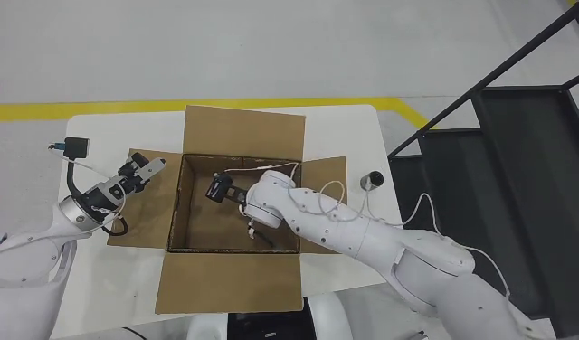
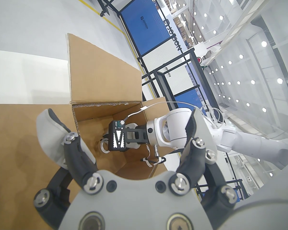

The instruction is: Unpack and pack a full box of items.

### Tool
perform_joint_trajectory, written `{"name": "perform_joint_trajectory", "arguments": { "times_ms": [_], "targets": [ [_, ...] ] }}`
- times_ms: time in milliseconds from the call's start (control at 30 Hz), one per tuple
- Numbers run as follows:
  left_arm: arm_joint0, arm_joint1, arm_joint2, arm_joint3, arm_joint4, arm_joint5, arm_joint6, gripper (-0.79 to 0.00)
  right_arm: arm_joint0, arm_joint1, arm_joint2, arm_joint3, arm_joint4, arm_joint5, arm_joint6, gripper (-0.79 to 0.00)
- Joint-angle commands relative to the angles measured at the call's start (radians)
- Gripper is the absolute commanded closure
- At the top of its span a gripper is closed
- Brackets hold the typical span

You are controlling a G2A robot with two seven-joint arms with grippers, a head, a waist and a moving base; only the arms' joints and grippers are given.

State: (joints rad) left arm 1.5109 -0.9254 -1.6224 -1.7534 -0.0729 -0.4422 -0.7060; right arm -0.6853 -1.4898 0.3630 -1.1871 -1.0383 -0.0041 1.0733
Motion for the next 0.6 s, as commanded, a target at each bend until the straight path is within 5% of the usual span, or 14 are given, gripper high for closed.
{"name": "perform_joint_trajectory", "arguments": {
  "times_ms": [0,167,300,567],
  "targets": [
    [0.0,0.0,0.0,0.0,0.0,0.0,0.0,-0.785,0.001,-0.004,0.012,0.003,0.011,0.002,-0.004,-0.785],
    [0.0,0.0,0.0,0.0,0.0,0.0,0.0,-0.785,-0.014,0.015,0.101,-0.067,0.064,-0.001,0.002,-0.785],
    [0.0,0.0,0.0,0.0,0.0,0.0,0.0,-0.785,-0.081,0.073,0.254,-0.24,0.124,-0.045,0.036,-0.785],
    [0.0,0.0,0.0,0.0,0.0,0.0,0.0,-0.785,-0.435,0.221,0.755,-0.738,0.237,-0.288,0.06,-0.785]
  ]
}}
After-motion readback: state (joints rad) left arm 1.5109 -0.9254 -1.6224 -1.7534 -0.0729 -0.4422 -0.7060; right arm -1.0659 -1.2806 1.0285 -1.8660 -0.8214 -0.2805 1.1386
